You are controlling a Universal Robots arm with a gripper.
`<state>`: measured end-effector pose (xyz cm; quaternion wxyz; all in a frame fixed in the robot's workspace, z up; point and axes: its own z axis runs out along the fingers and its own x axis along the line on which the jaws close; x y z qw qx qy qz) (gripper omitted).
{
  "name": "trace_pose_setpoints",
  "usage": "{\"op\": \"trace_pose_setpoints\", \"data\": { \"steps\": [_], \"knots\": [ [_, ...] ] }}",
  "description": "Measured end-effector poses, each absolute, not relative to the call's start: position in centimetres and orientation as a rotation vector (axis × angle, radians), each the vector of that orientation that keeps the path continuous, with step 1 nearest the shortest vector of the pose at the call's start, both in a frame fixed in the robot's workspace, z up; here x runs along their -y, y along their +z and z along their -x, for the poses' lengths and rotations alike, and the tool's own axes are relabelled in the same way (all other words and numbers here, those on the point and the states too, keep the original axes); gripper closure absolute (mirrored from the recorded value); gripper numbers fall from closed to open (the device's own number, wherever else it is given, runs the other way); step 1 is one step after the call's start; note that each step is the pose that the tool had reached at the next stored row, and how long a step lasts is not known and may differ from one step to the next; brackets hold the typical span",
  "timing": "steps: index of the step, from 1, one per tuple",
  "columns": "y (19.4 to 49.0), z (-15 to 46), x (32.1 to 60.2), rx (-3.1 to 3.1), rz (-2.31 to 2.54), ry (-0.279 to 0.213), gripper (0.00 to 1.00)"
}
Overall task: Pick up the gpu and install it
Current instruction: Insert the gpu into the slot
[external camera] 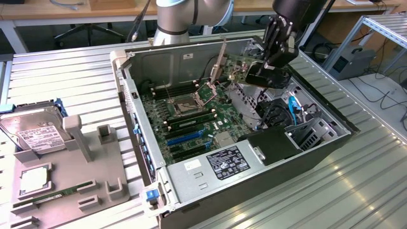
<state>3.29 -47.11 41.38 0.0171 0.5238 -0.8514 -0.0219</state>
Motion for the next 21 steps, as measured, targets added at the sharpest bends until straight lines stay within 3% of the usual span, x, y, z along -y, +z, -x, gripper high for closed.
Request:
{"op": "trace_pose_setpoints", "data": {
  "steps": [21],
  "knots": [
    [40.54, -3.22, 46.89, 2.178, -2.202, -0.039, 0.73]
  ]
}}
